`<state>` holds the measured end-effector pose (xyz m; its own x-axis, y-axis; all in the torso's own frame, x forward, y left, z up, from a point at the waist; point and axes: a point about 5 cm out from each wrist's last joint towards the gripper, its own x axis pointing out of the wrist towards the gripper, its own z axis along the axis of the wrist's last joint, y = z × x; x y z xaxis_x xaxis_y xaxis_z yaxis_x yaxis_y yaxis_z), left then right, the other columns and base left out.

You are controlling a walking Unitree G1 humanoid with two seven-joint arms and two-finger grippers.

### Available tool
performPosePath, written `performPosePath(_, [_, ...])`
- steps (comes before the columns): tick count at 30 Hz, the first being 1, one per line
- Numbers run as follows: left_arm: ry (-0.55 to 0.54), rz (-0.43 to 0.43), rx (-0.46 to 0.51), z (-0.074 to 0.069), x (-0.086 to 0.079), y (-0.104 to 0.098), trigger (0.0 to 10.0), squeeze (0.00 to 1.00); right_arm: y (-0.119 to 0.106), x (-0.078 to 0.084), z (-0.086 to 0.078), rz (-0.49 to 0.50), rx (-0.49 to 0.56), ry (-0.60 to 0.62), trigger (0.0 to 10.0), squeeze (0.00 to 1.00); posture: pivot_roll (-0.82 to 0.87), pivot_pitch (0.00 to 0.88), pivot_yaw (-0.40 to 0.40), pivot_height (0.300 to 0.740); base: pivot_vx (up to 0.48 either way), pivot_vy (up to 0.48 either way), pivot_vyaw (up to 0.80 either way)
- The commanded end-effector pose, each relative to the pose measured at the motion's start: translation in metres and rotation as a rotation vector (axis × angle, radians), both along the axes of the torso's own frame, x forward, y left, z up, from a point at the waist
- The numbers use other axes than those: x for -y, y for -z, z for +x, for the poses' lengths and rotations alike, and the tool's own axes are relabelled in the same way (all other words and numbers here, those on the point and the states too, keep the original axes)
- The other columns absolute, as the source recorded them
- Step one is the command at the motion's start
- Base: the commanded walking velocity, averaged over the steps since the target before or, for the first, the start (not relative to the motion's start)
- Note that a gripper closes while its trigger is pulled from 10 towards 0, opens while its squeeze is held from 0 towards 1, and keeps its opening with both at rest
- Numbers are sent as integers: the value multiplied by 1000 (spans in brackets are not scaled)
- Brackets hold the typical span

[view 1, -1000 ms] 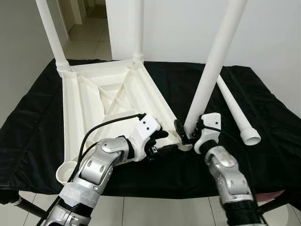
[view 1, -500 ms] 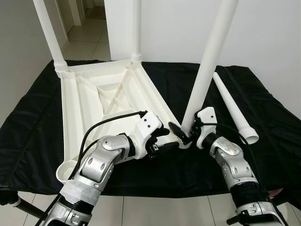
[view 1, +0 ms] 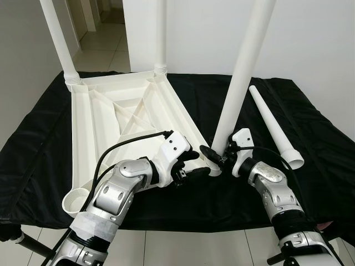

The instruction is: Building children table

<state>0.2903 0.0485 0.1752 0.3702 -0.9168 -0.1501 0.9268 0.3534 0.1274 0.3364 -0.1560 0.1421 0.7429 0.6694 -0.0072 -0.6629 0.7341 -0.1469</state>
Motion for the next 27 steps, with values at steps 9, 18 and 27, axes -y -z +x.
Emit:
performPosePath(9, [-44, 15, 10, 1, 0, 3, 10000, 0, 26, -5, -4, 36, -111, 192, 10000, 0, 46, 9, -1, 740, 0, 0, 0])
performPosePath(18, [-31, 17, 4, 0, 2, 4, 10000, 0, 33, -16, -13, 151, -169, 515, 10000, 0, 37, 8, 1, 740, 0, 0, 0])
performPosePath(27, [-15, 17, 0, -1, 5, 6, 10000, 0, 36, -27, -28, 207, -164, 800, 10000, 0, 28, 9, 2, 740, 0, 0, 0])
